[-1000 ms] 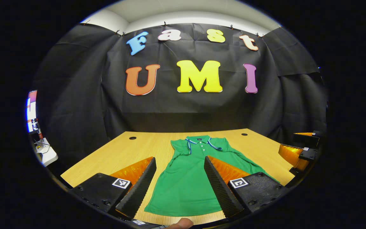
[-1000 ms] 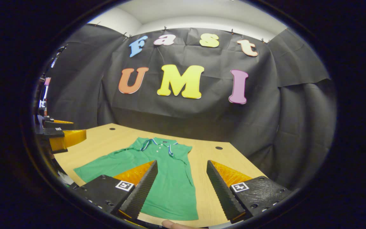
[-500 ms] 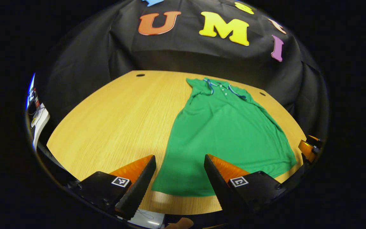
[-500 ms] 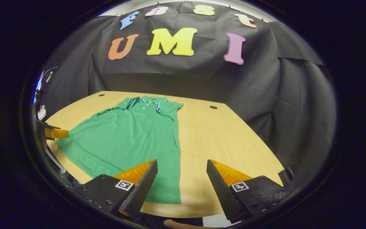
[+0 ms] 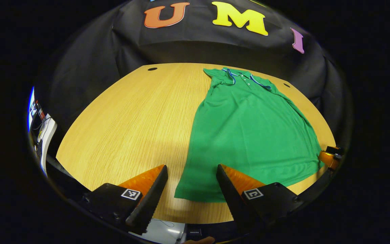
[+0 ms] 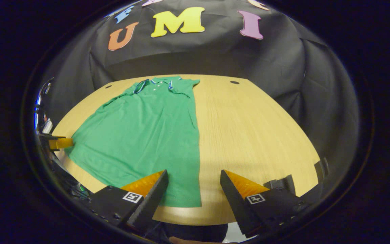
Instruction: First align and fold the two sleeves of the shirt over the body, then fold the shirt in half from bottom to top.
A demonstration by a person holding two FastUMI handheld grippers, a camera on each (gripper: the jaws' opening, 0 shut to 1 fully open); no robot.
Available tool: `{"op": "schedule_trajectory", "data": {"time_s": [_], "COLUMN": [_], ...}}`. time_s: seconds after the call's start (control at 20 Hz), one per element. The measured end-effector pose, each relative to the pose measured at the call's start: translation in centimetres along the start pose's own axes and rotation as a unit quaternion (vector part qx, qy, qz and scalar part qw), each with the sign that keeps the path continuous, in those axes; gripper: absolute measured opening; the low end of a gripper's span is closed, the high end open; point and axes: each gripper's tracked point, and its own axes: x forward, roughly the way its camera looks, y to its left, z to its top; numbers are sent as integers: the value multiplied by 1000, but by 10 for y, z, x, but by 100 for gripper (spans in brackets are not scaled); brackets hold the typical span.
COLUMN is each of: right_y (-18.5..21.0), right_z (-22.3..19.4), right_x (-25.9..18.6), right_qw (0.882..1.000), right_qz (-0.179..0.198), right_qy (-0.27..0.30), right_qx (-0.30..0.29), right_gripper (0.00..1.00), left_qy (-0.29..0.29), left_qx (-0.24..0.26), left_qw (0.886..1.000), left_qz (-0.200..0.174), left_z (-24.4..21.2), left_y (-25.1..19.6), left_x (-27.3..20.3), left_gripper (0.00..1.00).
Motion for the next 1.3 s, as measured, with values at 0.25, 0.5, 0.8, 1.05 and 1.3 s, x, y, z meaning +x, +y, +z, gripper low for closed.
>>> {"op": "schedule_trajectory", "data": {"time_s": [0.25,0.5,0.8,1.05,1.3], "right_y": [17,35,44,46,37], "right_z": [3,8,18,25,72], "right_x": [3,11,21,24,23], "right_qw": [999,998,996,995,995], "right_qz": [25,58,80,87,96], "right_qy": [22,36,37,26,-6], "right_qx": [-4,-2,-27,-43,-31], "right_gripper": [83,19,5,0,0], "left_qy": [-1,-13,-27,-65,-121], "left_qx": [18,25,24,16,9], "left_qw": [1000,999,999,997,991], "left_qz": [-12,-26,-38,-42,-56], "left_z": [3,11,20,43,97], "left_y": [-3,-5,-10,-12,-25], "left_x": [2,10,17,11,5], "left_gripper": [70,31,5,5,5]}}
